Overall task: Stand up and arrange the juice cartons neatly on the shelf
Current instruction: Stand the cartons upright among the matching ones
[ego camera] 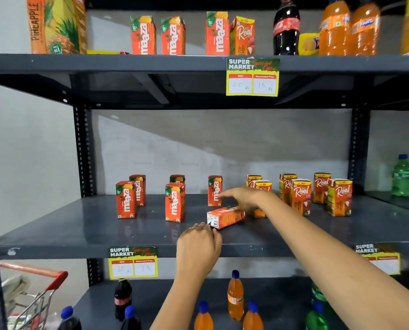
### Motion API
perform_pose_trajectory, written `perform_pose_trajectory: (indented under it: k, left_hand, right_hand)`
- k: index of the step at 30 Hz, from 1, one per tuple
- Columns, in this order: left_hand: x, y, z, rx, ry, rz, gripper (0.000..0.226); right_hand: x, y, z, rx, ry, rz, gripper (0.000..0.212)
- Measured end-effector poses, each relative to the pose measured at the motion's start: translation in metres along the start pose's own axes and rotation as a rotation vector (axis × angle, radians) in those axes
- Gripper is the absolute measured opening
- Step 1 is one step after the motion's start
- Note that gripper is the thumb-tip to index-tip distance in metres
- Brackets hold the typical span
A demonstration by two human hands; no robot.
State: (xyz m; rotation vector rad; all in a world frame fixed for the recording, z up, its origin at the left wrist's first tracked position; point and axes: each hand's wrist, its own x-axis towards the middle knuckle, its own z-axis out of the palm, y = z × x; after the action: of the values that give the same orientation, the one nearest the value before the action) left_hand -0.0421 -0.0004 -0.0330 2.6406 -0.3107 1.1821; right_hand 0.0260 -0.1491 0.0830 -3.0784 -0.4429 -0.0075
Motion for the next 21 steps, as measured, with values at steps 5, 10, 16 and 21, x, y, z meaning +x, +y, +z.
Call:
perform_pose_trajectory:
  k: [5,10,16,21]
  left_hand:
    - [0.008,0.001,0.005,-0.008,-0.065,-0.156,0.046]
    - [0.028,-0.006,-0.001,-0.081,-0.233,-0.221,0.037]
    - [0.033,-0.011,-0.004,-0.233,-0.235,-0.267,0.024]
    - [0.024,-0.004,-0.004,-0.229,-0.039,-0.266,0.016]
  right_hand:
    - [-0.021,0.000,0.038,0.278,0.302,0.335,0.047]
    - [-0.015,-0.009,0.046,0.578,0.215,0.408,0.073]
    - [-0.011,-0.006,0.054,1.042,0.248,0.274,0.059]
    - [-0.021,0.007,0.069,1.350,0.284,-0.040,0.051]
